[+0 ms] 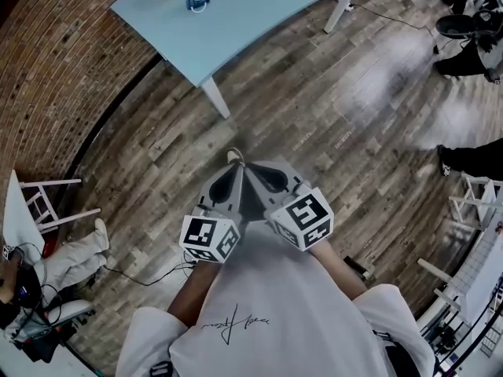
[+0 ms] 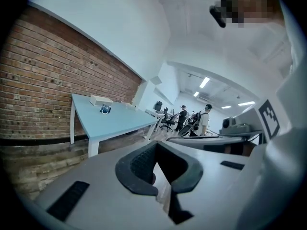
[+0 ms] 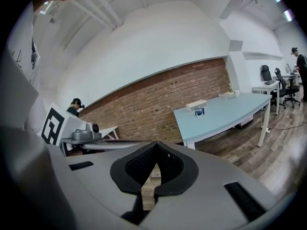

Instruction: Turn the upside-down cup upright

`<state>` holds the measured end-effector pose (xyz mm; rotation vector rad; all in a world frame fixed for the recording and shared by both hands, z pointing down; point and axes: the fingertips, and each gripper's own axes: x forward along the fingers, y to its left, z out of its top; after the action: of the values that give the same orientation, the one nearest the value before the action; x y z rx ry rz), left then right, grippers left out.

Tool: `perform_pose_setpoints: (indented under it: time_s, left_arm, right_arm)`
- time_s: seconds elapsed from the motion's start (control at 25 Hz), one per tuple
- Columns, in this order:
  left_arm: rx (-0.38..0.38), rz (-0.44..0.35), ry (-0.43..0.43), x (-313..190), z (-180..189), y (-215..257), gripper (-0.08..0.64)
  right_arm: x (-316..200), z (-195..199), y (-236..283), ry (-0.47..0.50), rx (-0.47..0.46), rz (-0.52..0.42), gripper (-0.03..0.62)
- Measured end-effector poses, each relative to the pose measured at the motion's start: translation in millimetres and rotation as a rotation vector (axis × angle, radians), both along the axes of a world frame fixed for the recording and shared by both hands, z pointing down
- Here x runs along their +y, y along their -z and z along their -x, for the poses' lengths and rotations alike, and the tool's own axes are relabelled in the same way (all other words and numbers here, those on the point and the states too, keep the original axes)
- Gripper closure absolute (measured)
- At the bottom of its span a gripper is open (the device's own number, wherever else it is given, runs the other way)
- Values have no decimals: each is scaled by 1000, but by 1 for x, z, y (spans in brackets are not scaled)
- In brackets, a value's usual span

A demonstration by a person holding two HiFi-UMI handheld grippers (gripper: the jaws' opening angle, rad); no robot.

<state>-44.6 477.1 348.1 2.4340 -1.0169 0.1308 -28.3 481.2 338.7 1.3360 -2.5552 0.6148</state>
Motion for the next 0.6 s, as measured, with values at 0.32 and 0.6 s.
perform_pose_setpoints:
  time_s: [0.32,0.6]
  left_arm:
    - [-10,12,-59,-56,-5,-4,552]
    - [-10,48,-76,-128,1,-9,552]
  right_arm:
    - [-57,-4,-6,-43,67,2,572]
    - [-125,4,-10,-24,45,58,572]
